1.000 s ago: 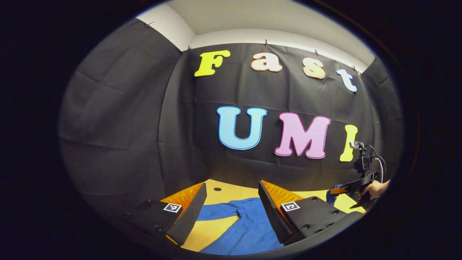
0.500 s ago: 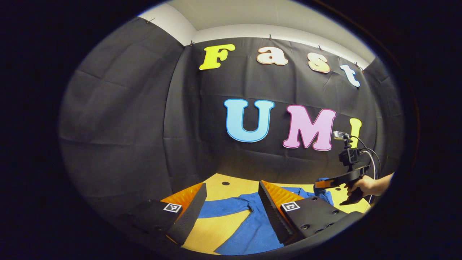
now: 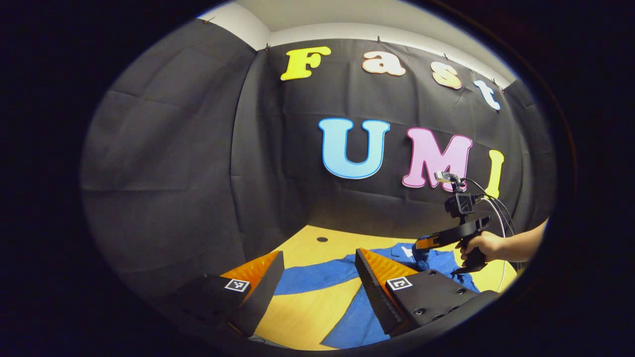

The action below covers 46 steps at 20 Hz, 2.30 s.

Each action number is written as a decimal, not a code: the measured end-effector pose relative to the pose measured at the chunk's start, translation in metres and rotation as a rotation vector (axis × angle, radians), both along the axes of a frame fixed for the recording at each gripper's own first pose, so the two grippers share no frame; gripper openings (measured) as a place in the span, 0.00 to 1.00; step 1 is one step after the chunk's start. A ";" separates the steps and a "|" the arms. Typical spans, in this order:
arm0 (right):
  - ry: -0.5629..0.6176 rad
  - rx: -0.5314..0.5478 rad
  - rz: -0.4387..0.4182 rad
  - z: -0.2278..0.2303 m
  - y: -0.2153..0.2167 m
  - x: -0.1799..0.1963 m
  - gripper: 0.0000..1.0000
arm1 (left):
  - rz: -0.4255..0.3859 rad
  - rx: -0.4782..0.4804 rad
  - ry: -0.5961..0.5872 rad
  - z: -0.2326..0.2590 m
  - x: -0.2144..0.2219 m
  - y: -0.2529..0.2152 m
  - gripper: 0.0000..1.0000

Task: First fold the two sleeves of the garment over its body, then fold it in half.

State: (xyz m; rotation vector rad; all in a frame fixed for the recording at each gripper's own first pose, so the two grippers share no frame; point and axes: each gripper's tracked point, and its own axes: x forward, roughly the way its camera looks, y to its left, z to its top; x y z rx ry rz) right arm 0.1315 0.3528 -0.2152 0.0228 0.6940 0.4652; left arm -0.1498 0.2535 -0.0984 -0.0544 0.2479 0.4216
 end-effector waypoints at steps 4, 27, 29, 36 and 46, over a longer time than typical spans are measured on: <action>0.096 0.085 -0.021 -0.010 0.032 -0.007 0.00 | 0.030 -0.036 0.059 -0.032 0.006 0.039 0.83; 0.126 -0.097 -0.248 -0.031 -0.165 -0.212 0.99 | 0.038 -0.169 0.527 -0.225 0.059 0.159 0.85; 0.133 -0.107 -0.253 -0.035 -0.170 -0.219 0.99 | 0.037 -0.161 0.546 -0.227 0.058 0.165 0.85; 0.122 -0.123 -0.224 -0.031 -0.160 -0.225 0.99 | 0.019 -0.190 0.607 -0.251 0.059 0.162 0.85; 0.095 -0.122 -0.220 -0.024 -0.158 -0.223 0.99 | 0.044 -0.218 0.537 -0.252 0.047 0.166 0.39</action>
